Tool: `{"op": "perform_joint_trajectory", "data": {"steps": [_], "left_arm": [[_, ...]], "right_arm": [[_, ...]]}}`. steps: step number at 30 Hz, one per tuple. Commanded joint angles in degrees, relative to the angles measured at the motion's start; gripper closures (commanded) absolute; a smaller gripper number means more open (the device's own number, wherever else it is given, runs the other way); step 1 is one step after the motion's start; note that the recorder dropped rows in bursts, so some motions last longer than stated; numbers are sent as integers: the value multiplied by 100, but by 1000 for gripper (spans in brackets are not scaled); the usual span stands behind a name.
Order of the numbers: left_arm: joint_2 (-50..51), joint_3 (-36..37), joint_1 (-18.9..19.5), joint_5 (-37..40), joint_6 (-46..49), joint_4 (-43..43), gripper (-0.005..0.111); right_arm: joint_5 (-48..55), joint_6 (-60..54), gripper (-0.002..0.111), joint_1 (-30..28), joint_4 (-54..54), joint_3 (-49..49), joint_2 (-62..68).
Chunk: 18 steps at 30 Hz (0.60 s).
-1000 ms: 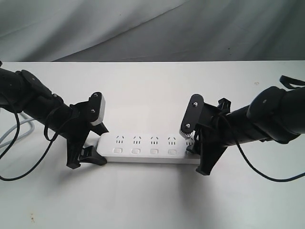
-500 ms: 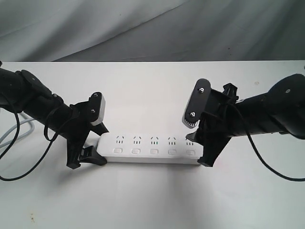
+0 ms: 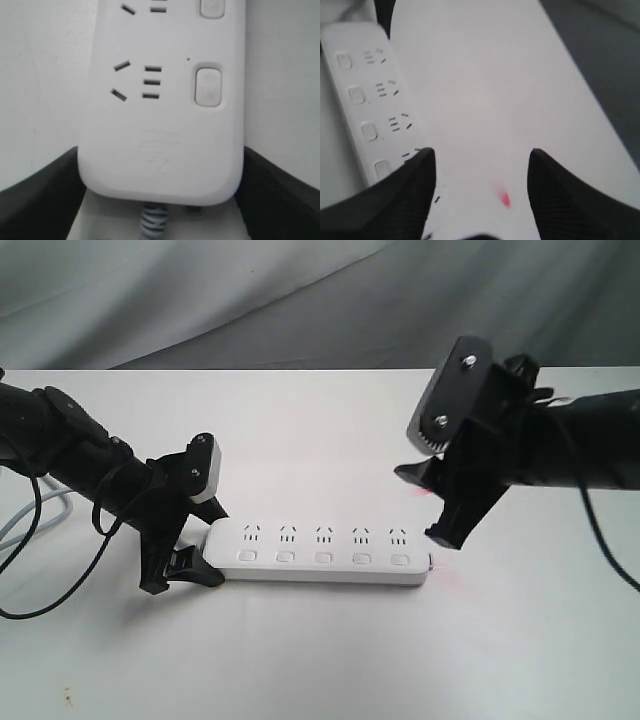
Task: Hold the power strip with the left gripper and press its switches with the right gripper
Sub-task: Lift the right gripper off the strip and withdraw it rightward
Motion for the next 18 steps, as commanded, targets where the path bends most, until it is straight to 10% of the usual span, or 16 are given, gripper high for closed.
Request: {"op": "perform_joint_trajectory", "data": {"steps": [1,13,18], "left_arm": [[23,2,-23,-94,25,66,52],[23,2,-23,-94,25,66,52],[23,2,-23,-94,25,66,52]], "right_arm": [[-307,189,59,14,63,359,-1140],[-774,1097,106,14,561,1591,-3487],[-957,1447,108,14,870,1880,-3555]]}}
